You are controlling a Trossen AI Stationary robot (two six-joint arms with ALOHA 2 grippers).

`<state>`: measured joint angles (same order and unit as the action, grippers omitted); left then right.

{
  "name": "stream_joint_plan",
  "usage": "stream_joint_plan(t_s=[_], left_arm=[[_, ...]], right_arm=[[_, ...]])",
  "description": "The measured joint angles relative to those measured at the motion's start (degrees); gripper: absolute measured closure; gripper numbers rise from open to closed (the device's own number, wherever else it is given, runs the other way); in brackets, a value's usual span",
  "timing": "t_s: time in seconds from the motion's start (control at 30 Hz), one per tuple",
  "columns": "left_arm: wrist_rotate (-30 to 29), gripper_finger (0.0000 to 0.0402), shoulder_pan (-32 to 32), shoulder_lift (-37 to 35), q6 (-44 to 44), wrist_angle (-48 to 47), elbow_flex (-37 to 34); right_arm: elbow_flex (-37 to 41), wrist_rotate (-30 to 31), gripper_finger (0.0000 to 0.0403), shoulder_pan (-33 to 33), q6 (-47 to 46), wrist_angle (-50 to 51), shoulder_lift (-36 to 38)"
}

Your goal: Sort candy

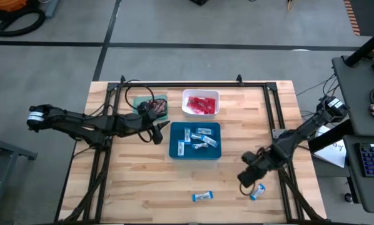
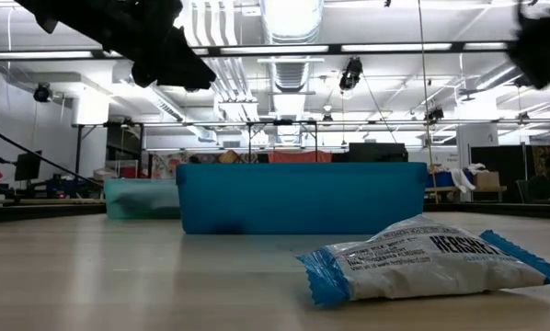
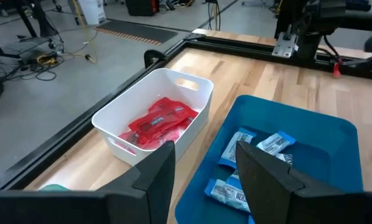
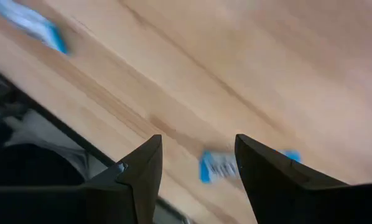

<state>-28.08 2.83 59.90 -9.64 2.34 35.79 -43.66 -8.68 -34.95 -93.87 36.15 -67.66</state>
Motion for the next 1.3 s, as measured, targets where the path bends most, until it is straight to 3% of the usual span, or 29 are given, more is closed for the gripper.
stream_joint_plan(t_s=[0.2,0.3,0.6,0.93,1.07,1.3], left_arm=[[0.0,0.0249,0.0,0.0,-0.3,0.3,-0.3],[-0.1,0.0249,0.0,0.0,0.1,0.9,-0.3],[-0.1,0.0249,0.0,0.0,1.2,1.4,-0.3],[-0.1,0.0249,0.0,0.0,1.2,1.6,-0.3],[-0.1,0.0249,0.0,0.0,1.2,1.7,-0.3],[-0.1,0.0249,0.0,0.0,1.2,1.7,-0.3]], right_arm=[[0.0,-2.3,0.0211,-5.9,-10.1,3.0,0.0],[0.0,-2.7,0.0211,-8.0,-10.5,2.9,-0.3],[-0.1,-3.1,0.0211,-14.7,25.3,2.5,-7.9],[-1.1,-3.3,0.0214,-15.2,36.4,2.1,-17.8],[-1.8,-3.3,0.0243,-15.2,36.9,2.4,-19.0],[-1.9,-3.3,0.0342,-15.2,35.7,1.9,-18.3]])
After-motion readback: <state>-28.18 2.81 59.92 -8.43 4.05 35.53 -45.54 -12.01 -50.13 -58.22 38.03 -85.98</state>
